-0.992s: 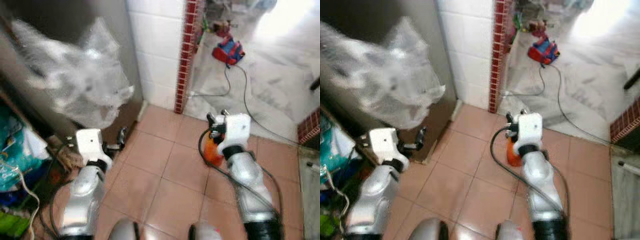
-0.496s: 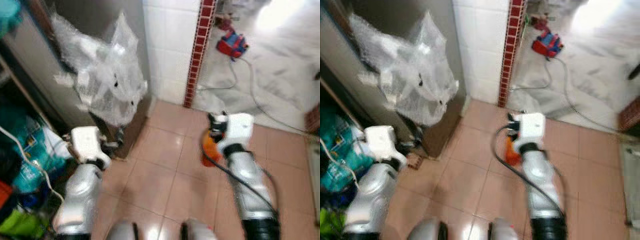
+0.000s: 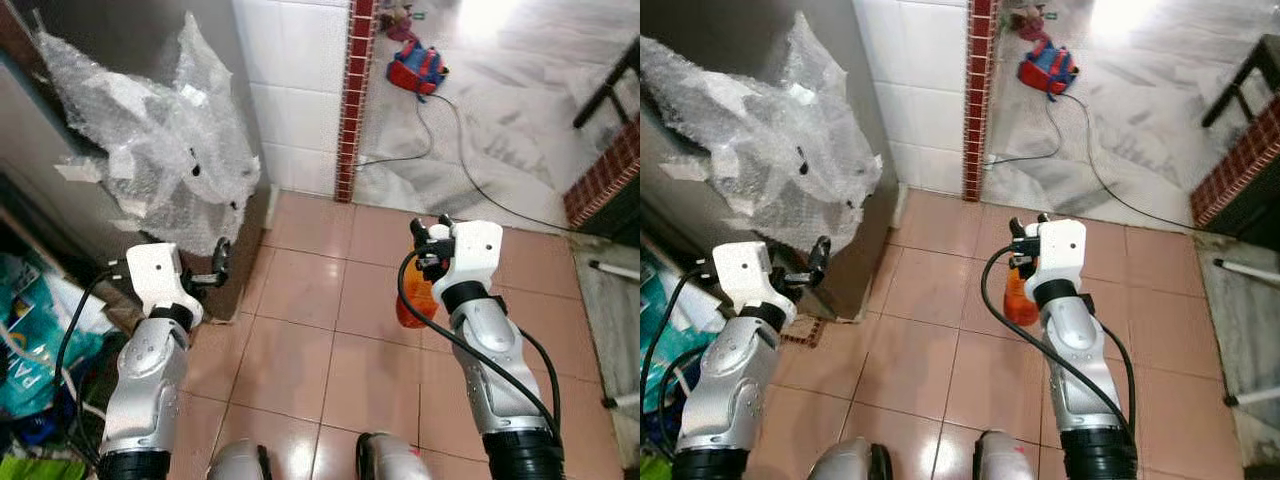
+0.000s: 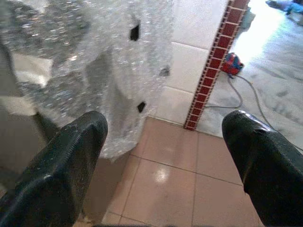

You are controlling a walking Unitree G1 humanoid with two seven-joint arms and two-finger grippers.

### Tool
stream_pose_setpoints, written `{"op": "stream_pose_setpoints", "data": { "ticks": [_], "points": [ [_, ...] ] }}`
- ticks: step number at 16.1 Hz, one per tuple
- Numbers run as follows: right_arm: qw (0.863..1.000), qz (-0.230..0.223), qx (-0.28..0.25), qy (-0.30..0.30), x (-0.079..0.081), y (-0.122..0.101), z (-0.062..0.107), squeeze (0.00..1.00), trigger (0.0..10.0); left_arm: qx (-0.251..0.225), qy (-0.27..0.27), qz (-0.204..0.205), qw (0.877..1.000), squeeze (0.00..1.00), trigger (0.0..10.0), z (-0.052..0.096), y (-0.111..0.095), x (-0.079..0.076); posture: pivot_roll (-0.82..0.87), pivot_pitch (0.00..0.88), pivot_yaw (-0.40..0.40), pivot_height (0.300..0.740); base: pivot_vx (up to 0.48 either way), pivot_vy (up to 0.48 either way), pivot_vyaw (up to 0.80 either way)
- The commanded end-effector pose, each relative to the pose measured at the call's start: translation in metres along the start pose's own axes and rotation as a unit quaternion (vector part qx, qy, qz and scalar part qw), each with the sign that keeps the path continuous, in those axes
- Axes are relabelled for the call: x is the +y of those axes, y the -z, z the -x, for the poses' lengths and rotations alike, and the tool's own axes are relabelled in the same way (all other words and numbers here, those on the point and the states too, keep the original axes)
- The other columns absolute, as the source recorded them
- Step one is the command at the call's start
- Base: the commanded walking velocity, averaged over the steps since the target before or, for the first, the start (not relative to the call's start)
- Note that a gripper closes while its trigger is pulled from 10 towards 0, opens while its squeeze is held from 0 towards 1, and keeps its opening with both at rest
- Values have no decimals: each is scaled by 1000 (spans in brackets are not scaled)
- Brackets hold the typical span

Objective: Restocking fridge

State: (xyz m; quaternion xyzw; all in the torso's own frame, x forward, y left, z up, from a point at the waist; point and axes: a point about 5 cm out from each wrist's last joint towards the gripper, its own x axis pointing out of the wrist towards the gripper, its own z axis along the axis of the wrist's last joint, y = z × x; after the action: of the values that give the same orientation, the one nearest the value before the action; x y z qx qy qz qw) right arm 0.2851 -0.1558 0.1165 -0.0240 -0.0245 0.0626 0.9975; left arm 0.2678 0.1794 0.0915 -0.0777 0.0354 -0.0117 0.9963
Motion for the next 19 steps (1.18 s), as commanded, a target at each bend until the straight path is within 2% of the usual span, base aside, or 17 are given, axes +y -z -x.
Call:
{"op": "stream_pose_setpoints", "data": {
  "ticks": [1,7,9,11,15,19],
  "points": [
    [1000,-2,-17,-8,3,-5,-1,0,10000,7,-12,-14,1000,0,10000,1,3,6,17,98,39,740,0,480,0],
    [1000,-1,-20,-6,5,-6,-1,0,10000,-4,-10,-22,1000,0,10000,1,3,3,21,94,41,740,0,480,0],
    [1000,2,-20,-4,3,-6,-1,0,10000,-25,-14,-47,998,0,10000,1,-1,4,21,94,40,740,0,0,0],
    [1000,3,-20,-1,0,-5,-2,0,10000,-20,-9,-35,999,0,10000,1,1,2,19,93,41,740,0,0,0],
    [1000,-6,-13,-2,3,-2,1,0,10000,-32,-16,-47,998,0,10000,3,0,2,18,96,48,740,0,0,0],
    [1000,-10,-12,-13,9,-2,1,0,10000,-38,-25,-52,998,0,10000,1,-3,7,25,99,46,740,412,0,298]
  ]
}}
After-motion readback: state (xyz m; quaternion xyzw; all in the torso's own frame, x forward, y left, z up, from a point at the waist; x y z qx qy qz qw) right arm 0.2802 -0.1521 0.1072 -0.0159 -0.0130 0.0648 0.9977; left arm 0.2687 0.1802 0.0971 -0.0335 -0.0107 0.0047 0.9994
